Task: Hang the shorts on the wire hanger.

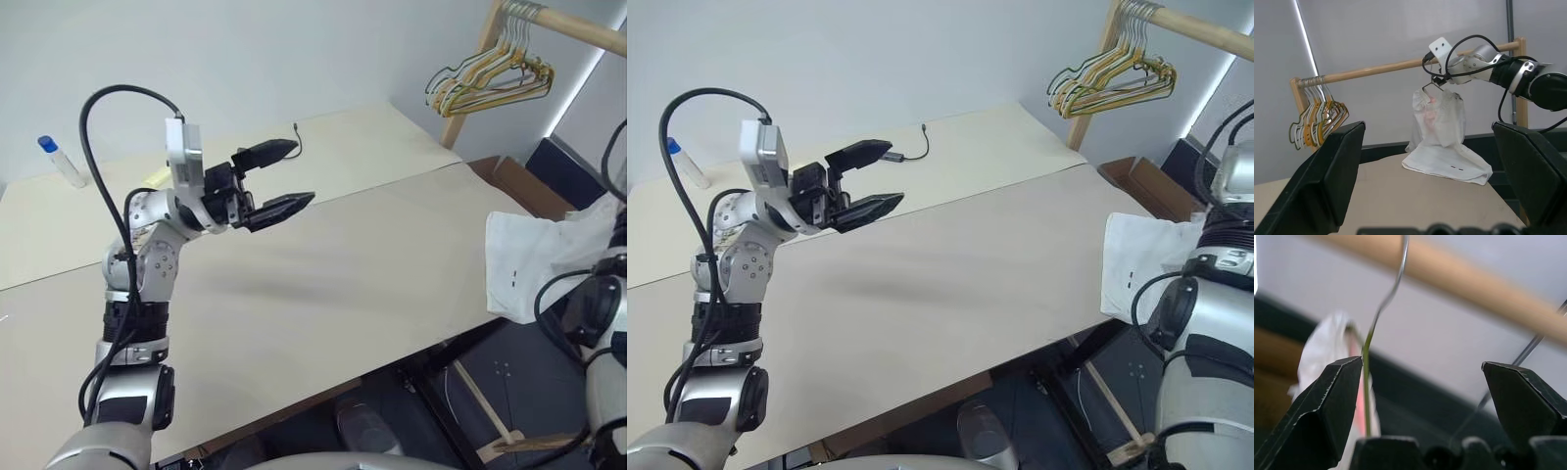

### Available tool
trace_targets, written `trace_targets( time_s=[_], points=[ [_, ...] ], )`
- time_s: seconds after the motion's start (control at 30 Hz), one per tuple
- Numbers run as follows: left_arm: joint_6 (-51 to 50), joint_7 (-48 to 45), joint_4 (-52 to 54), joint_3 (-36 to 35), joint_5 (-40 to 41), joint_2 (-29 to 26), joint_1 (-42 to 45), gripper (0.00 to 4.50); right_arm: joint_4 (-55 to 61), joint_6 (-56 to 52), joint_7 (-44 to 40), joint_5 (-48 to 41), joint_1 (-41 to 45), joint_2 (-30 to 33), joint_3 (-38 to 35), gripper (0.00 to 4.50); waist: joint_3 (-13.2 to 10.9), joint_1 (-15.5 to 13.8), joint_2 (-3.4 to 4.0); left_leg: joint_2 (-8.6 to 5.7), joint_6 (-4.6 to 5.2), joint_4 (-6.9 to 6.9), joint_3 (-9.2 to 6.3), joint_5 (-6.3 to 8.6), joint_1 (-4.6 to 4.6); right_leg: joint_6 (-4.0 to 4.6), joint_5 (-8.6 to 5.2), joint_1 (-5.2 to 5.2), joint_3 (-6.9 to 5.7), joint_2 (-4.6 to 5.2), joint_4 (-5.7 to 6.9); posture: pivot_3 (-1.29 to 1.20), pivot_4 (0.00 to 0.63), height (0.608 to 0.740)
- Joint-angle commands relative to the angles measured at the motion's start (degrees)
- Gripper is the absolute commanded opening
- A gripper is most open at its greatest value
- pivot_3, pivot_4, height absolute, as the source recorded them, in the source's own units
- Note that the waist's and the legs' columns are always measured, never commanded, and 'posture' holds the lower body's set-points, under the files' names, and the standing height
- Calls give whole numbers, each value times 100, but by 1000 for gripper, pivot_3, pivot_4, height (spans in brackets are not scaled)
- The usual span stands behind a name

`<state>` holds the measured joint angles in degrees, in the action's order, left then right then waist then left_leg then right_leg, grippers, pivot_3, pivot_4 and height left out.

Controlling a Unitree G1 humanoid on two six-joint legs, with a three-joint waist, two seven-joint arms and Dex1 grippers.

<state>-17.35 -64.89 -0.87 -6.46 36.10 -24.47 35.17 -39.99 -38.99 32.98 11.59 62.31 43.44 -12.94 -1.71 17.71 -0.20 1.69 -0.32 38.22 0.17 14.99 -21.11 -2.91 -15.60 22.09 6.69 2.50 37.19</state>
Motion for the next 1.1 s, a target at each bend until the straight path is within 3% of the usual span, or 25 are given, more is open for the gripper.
trace_targets(
  time_s=[0.03, 0.13, 0.33, 0.47, 0.7, 0.9, 1.1],
  points=[
    [-82, 446, 47, -16, -255, -153, -5, 4500, 560, 1013, -160, 513, -9, 36, 630, 4485, 0, 10, 0, 0, 0, 0, -1, 0, 1, 0, 0, 0, 2, 0, 1, -178, 0, 740],
    [28, 579, 70, -20, -458, -253, -120, 4500, 837, 1487, -603, 726, -148, -15, 1065, 4485, 0, 4, 0, 1, 0, 0, -7, 0, 5, -3, 2, -1, 3, -1, 1, -152, 0, 740],
    [-144, 914, 272, -428, -331, -565, -561, 4500, 2552, 2049, -2529, 550, -860, -423, 1805, 4485, 0, -54, -2, 5, 0, -3, -35, 0, 7, -5, 4, 1, 4, -3, 3, -97, 0, 740],
    [-176, 926, 599, -621, -281, -788, -1073, 4500, 3932, 1873, -4386, 192, -1597, -392, 2309, 4485, -1, -359, -3, 5, 1, -2, -47, 1, 7, -6, 6, 7, -3, -3, -1, -46, 0, 740],
    [-306, 1233, 1125, -798, -338, -1054, -1769, 4500, 5005, 1760, -6323, -548, -2749, -113, 2350, 4485, -12, -1107, -42, 3, 1, 0, -54, 2, -2, -6, 5, 11, -17, 3, -8, 34, 0, 740],
    [-229, 1294, 1435, -725, -437, -1134, -2148, 4500, 5428, 1732, -7233, -927, -3542, 13, 2430, 4485, -13, -1530, -54, 6, 0, 3, -12, 2, -5, 1, 7, 14, -32, -2, -7, 75, 0, 740],
    [-316, 1360, 1649, -777, -313, -1132, -2305, 4500, 5457, 1853, -7422, -672, -3887, -94, 2632, 4485, -14, -1705, -60, 6, 0, 5, -11, 1, -4, 7, 9, 14, -35, -6, -6, 98, 0, 740]
  ],
)
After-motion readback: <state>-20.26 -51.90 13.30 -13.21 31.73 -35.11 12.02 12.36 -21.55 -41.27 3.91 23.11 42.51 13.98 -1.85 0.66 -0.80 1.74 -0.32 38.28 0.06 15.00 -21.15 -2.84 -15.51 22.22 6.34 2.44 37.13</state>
